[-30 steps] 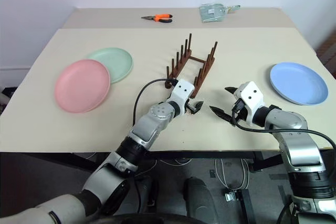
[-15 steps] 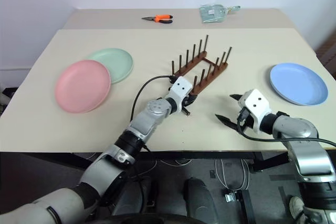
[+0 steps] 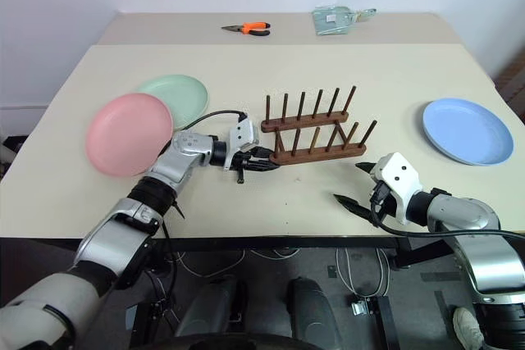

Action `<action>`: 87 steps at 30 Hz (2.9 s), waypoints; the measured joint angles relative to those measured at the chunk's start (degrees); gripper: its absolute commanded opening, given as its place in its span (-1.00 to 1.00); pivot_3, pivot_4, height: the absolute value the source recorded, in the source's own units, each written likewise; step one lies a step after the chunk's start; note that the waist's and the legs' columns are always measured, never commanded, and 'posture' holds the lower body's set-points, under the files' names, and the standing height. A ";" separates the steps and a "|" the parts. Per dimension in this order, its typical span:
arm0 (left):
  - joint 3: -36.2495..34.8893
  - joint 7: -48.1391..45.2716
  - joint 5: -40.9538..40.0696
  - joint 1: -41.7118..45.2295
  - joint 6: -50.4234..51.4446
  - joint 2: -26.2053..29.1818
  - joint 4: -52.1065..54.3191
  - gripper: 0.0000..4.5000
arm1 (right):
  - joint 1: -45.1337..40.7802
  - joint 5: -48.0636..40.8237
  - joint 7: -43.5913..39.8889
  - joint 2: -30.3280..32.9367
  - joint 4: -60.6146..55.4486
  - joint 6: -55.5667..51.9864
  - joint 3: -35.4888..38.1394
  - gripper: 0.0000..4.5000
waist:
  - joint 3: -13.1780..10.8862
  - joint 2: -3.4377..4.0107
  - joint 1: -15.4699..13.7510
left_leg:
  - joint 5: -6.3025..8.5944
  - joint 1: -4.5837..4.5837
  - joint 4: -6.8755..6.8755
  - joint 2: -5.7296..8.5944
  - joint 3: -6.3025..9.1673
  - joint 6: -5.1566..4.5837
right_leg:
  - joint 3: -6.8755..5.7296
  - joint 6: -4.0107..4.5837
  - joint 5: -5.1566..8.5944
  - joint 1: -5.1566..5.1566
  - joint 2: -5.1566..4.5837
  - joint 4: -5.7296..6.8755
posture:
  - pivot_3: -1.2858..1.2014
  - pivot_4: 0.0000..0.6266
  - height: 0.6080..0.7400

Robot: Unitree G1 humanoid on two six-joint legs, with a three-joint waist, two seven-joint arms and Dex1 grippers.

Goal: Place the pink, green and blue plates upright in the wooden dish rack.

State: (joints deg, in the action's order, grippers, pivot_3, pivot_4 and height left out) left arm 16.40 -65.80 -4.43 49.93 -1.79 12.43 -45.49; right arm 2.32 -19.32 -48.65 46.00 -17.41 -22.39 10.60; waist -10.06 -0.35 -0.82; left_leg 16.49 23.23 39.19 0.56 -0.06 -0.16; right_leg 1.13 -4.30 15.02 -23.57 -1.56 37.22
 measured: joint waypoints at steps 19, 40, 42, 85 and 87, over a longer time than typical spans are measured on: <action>1.03 6.71 -1.10 -21.02 26.32 8.11 41.12 -0.99 | -5.97 7.58 4.93 0.39 5.63 -1.70 -4.58 -1.00 | 0.02 0.02 -0.45 | 0.00 -0.06 0.05 0.01 0.00 0.00 | 0.06 0.01 0.00 0.07 -0.17 0.04 | 0.03 -0.52 1.00; 2.96 41.42 11.65 -9.62 20.60 -6.44 20.57 -0.99 | -32.07 26.54 19.81 -10.24 40.99 13.06 -17.64 -1.00 | 0.02 0.00 0.57 | -0.01 -0.59 -0.09 -0.02 -0.14 0.02 | 0.17 0.00 0.00 0.39 -0.01 0.14 | 0.03 -0.52 1.00; 2.89 42.27 11.79 -8.91 19.64 -6.62 18.97 -0.99 | -33.51 27.66 20.70 -10.78 43.56 14.88 -18.06 -1.00 | 0.02 0.01 0.57 | -0.01 -0.60 -0.09 -0.02 -0.15 0.02 | 0.18 0.00 0.00 0.39 -0.02 0.14 | 0.03 -0.52 1.00; -64.61 91.18 -26.57 -26.44 63.77 -15.26 68.72 -0.98 | -24.39 3.22 -4.54 -8.81 2.91 2.98 -14.71 0.86 | 0.10 -0.33 0.00 | -0.04 -0.07 -0.06 -0.01 0.08 0.16 | 0.01 0.02 -0.07 -0.01 -0.18 0.03 | 0.03 -0.52 1.00; -64.11 91.05 -27.39 -26.05 63.89 -14.87 68.06 -0.98 | -24.01 3.38 -4.36 -8.78 2.86 3.06 -14.68 0.86 | 0.11 -0.32 0.11 | -0.04 -0.08 -0.07 -0.01 0.08 0.17 | 0.02 0.02 -0.07 -0.01 -0.17 0.03 | 0.03 -0.52 1.00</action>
State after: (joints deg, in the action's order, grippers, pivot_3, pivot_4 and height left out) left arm -47.71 25.25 -31.82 23.88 62.10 -2.44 22.57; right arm -21.69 -15.94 -53.00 37.22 -14.55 -19.33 -4.08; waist -9.95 -0.66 -0.72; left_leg 16.45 23.15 39.12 0.55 0.02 0.01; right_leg 1.15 -4.28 14.95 -23.58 -1.73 37.25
